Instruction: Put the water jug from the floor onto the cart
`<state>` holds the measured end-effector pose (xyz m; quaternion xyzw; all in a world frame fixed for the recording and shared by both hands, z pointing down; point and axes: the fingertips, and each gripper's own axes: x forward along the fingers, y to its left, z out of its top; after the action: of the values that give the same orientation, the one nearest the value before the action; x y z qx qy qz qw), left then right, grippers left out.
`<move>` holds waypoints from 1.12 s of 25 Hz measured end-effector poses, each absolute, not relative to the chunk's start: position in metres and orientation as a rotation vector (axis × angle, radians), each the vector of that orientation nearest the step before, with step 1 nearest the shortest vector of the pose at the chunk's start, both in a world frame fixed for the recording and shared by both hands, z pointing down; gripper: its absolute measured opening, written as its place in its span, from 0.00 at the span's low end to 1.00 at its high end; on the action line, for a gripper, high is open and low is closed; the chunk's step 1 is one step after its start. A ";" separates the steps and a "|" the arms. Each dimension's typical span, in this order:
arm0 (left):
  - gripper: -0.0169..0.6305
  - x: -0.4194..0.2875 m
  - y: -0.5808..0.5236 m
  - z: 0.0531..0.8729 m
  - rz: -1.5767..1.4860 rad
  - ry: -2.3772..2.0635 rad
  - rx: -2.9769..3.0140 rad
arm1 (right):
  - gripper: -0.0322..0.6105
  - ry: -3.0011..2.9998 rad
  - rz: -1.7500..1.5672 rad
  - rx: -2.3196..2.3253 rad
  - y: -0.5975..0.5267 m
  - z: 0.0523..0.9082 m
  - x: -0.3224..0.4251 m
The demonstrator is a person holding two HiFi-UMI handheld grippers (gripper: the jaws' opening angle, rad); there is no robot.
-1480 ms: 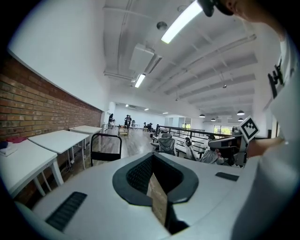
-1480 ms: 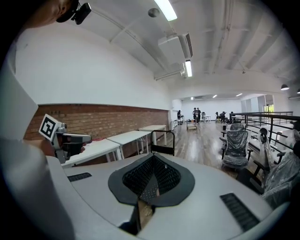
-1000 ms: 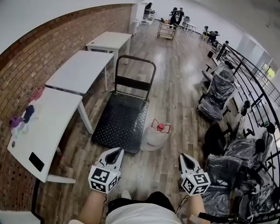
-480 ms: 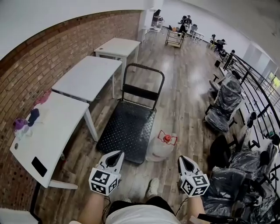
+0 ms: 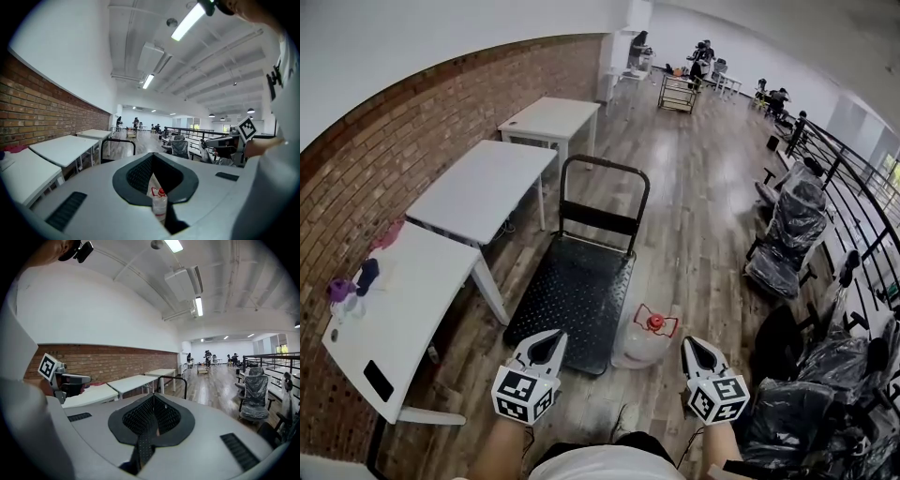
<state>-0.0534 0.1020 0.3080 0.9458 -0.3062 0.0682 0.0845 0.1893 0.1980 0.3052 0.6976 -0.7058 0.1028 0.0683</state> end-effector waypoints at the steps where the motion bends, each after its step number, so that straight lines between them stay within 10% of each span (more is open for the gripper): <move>1: 0.03 -0.043 0.098 0.309 0.214 -0.910 2.822 | 0.05 -2.128 0.314 2.106 0.193 0.306 0.199; 28: 0.03 0.174 0.015 0.317 0.393 -0.767 2.870 | 0.05 -2.046 0.527 2.286 0.135 0.370 0.411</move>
<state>0.1740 0.0147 0.3172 0.9553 -0.2551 0.1308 0.0723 0.4106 0.1354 0.3700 0.7343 -0.6572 0.1692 0.0144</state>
